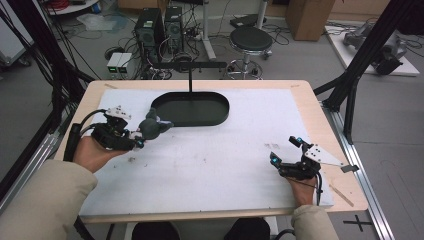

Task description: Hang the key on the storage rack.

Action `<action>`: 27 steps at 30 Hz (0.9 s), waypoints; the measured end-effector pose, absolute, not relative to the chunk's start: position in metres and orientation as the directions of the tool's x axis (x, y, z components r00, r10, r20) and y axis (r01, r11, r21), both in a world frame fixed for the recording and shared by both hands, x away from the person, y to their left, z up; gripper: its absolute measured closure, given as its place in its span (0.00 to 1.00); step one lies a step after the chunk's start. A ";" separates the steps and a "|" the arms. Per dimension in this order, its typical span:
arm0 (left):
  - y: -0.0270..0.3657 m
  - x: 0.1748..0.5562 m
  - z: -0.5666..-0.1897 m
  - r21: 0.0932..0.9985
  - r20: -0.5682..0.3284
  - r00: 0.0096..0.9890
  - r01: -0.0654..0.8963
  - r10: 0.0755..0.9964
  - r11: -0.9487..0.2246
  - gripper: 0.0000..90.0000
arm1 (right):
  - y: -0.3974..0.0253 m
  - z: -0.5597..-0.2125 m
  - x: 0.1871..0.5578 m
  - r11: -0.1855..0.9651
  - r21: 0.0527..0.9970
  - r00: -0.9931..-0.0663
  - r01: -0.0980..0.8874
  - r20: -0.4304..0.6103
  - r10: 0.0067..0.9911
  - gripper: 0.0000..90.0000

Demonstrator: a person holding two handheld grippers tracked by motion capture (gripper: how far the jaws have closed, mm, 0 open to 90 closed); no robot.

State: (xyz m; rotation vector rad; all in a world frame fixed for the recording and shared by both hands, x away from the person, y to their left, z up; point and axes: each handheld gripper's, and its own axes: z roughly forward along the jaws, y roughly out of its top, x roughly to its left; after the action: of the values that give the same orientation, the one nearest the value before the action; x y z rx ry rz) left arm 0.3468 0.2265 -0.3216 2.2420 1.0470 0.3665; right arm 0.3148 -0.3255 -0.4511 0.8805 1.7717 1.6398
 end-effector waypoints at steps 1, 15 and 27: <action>0.226 0.347 -0.322 0.646 -0.013 0.646 0.589 0.764 -0.486 0.65 | -0.325 -0.451 0.315 0.034 0.995 -0.625 0.089 0.029 0.780 0.01; 0.223 0.393 -0.281 0.691 -0.028 0.524 0.626 0.851 -0.362 0.65 | -0.326 -0.451 0.315 0.032 0.995 -0.626 0.095 0.035 0.779 0.01; 0.219 0.414 -0.268 0.722 -0.022 0.468 0.618 0.883 -0.310 0.65 | -0.326 -0.451 0.315 0.025 0.995 -0.626 0.101 0.044 0.778 0.01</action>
State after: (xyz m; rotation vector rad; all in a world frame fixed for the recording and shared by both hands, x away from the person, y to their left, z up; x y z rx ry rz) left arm 0.4140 0.2192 -0.2683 2.0435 1.2425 0.5040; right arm 0.3146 -0.3260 -0.4510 0.8939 1.7747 1.6497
